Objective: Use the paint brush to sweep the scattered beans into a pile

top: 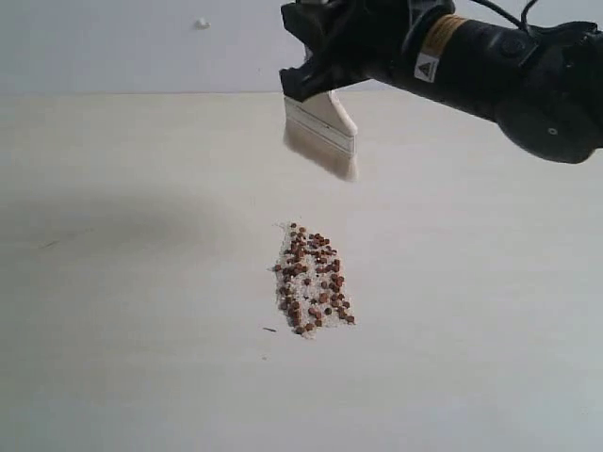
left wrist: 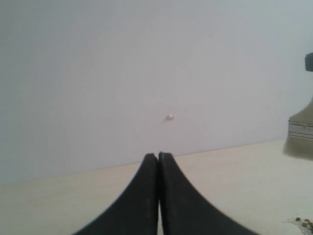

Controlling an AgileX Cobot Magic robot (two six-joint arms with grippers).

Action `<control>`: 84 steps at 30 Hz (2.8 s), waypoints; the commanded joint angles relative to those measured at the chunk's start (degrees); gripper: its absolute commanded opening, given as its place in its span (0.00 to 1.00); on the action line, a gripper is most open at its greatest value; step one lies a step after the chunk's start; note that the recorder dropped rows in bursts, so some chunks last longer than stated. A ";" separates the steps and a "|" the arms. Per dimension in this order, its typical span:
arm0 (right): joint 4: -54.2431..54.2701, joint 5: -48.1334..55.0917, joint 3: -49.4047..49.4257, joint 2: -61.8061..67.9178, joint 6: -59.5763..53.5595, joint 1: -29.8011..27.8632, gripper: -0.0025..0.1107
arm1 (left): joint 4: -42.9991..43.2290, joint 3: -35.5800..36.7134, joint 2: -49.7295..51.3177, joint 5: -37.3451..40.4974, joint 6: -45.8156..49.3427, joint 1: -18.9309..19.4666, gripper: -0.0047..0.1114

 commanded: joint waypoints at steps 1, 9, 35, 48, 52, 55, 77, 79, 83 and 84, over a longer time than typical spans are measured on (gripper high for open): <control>-16.08 -13.18 -0.21 2.88 12.13 -8.01 0.02 | 0.05 -0.09 -0.37 0.12 0.14 0.08 0.04; -40.88 -31.57 -10.77 14.85 31.46 -17.96 0.02 | 0.05 -0.09 -0.37 0.12 0.14 0.08 0.04; -56.80 -32.67 -45.18 39.18 46.89 -18.39 0.02 | 0.05 -0.09 -0.37 0.12 0.14 0.08 0.04; -67.23 -32.67 -45.27 39.87 54.58 -16.15 0.02 | 0.05 -0.09 -0.37 0.12 0.14 0.08 0.04; -69.65 -32.67 -45.27 39.87 57.52 -16.15 0.02 | 0.05 -0.09 -0.37 0.12 0.14 0.08 0.04; -69.65 -32.67 -45.27 39.87 58.85 -16.15 0.02 | 0.05 -0.09 -0.37 0.12 0.14 0.08 0.04; -67.84 -32.67 -45.27 35.14 57.04 -16.15 0.02 | 0.05 -0.09 -0.37 0.12 0.14 0.08 0.04; -65.99 -32.67 -45.27 35.14 53.55 -16.15 0.02 | 0.05 -0.09 -0.37 0.12 0.14 0.08 0.04; -61.33 -32.67 -45.27 35.25 45.09 -16.15 0.02 | 0.05 -0.09 -0.37 0.12 0.14 0.08 0.04; -56.28 -32.67 -45.27 35.91 45.37 -16.15 0.02 | 0.05 -0.09 -0.37 0.12 0.14 0.08 0.04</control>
